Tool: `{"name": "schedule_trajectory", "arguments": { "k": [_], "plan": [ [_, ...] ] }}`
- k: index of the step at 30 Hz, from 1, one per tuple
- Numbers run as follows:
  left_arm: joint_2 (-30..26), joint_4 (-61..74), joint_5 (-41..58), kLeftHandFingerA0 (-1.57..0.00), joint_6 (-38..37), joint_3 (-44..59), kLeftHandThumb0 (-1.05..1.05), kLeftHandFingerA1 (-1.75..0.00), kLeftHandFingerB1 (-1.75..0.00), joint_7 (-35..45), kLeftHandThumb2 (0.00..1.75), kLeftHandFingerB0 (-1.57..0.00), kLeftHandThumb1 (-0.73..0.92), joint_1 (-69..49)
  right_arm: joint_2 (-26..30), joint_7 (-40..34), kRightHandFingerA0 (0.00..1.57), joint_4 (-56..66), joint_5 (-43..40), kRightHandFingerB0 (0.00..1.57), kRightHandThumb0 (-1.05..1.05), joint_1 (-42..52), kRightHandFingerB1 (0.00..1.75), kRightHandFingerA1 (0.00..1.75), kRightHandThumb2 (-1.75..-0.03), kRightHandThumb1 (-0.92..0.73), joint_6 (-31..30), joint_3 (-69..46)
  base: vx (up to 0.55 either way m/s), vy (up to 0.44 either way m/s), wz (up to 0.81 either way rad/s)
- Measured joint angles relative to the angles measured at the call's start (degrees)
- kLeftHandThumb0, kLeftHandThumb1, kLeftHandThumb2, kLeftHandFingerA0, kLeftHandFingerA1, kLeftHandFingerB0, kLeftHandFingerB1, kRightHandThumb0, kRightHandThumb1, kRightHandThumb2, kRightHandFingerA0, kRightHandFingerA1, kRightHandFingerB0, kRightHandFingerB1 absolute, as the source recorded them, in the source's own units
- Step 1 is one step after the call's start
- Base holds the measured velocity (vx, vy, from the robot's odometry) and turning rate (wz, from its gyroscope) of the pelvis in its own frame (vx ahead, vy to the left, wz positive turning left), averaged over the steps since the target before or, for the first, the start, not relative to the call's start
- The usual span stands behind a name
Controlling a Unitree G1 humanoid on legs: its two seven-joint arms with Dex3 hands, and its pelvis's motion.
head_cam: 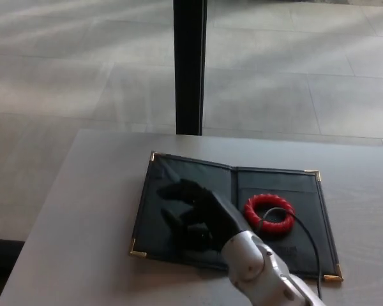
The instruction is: There is a diary kept infront of the robot and the robot uses its right hand to grab its cover and puses it to the left to open it.
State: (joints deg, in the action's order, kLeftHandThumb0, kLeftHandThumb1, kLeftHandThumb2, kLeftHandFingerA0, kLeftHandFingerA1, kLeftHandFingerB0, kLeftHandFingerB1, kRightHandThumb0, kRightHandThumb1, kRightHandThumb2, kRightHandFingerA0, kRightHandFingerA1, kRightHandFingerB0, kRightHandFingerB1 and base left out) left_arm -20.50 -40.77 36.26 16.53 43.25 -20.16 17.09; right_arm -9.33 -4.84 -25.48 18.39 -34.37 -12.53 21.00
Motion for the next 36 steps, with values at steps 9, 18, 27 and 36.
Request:
{"name": "schedule_trajectory", "arguments": {
  "k": [9,18,27,36],
  "plan": [
    [0.1,0.0,0.1,-0.23,0.0,1.0,-0.69,-0.84,-0.64,-0.1,0.97,-0.14,0.92,-1.5,6.0,4.9,0.48,12.9,-2.7,0.37,-0.74,-4.4,0.43,0.50,-0.68,-0.92,-6.0,-10.3,0.00,0.000,0.00],
    [0.2,-0.1,0.1,-0.34,0.0,1.8,-0.59,-0.77,-0.58,0.0,1.26,-0.09,0.84,-3.5,16.4,10.4,0.50,26.7,-8.4,0.36,-0.69,-2.5,0.45,0.54,-0.68,-0.92,-12.8,-25.7,0.00,0.000,0.00],
    [0.2,-0.8,0.1,-0.19,0.0,2.4,-0.67,-0.94,-0.65,0.2,0.96,-0.14,0.92,-4.6,25.1,13.6,0.49,30.2,-14.2,0.35,-0.74,3.8,0.49,0.58,-0.69,-0.85,-14.7,-42.8,0.00,0.000,0.00],
    [0.2,-0.4,0.1,-0.21,0.0,2.6,-0.67,-0.95,-0.66,0.3,0.96,-0.14,0.92,-5.5,31.2,15.2,0.65,27.3,-18.9,0.53,-0.78,12.5,0.46,0.52,-0.67,-0.89,-14.2,-60.5,0.00,0.000,0.00]
  ]
}}
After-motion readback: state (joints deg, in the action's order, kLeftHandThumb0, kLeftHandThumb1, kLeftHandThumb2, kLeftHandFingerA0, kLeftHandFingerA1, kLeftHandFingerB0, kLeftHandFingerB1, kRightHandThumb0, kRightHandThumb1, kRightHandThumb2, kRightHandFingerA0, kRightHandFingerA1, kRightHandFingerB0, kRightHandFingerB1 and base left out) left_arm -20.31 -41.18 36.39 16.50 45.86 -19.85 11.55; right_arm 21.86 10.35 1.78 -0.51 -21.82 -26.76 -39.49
